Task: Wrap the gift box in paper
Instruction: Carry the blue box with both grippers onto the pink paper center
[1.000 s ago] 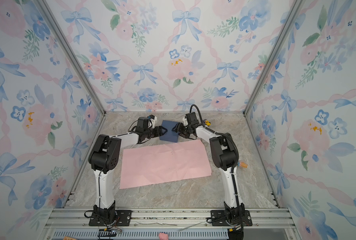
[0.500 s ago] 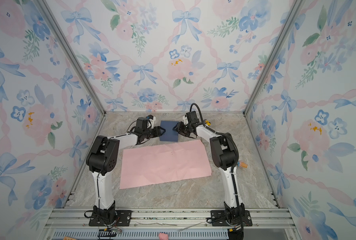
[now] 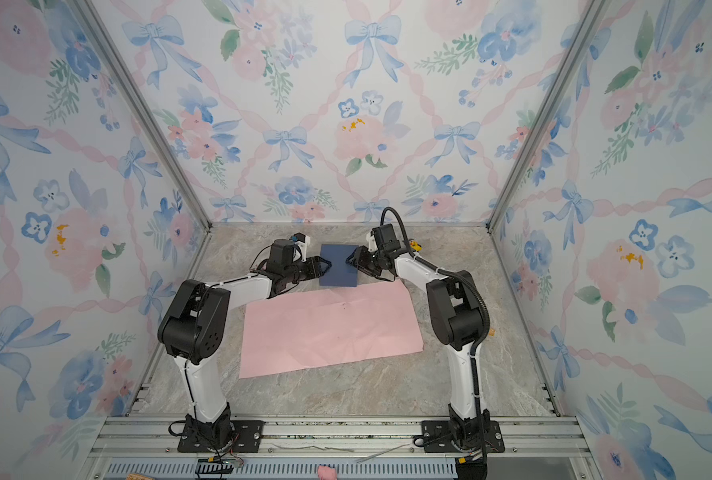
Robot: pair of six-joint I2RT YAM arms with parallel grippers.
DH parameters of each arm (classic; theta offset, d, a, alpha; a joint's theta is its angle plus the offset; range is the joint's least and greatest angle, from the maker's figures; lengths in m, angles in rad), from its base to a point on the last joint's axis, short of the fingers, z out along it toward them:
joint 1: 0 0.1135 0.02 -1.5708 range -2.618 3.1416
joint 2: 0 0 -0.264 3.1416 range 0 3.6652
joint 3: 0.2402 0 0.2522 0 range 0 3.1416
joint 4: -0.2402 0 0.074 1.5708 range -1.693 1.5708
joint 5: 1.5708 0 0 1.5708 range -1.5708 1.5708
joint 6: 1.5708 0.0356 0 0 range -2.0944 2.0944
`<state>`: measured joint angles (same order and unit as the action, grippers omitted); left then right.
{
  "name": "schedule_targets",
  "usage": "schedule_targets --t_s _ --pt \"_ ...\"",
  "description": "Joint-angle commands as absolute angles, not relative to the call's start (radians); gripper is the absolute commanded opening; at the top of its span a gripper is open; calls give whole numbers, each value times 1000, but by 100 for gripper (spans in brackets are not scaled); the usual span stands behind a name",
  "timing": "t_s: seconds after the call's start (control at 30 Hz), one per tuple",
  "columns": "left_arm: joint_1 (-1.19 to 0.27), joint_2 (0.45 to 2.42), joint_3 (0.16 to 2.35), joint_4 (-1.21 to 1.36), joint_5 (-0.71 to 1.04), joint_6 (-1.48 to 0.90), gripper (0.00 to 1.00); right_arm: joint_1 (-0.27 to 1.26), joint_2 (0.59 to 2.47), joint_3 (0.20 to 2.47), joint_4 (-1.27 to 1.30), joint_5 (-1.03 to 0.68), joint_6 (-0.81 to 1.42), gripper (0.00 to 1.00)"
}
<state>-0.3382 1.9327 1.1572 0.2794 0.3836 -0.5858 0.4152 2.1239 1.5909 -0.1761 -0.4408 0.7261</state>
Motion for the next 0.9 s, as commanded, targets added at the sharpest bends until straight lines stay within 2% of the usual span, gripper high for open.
schedule_targets --t_s 0.0,0.87 --pt "-383 1872 1127 334 437 -601 54 478 2058 1560 -132 -497 732 53" --pt "-507 1370 600 376 229 -707 54 683 1742 1192 -122 -351 732 53"
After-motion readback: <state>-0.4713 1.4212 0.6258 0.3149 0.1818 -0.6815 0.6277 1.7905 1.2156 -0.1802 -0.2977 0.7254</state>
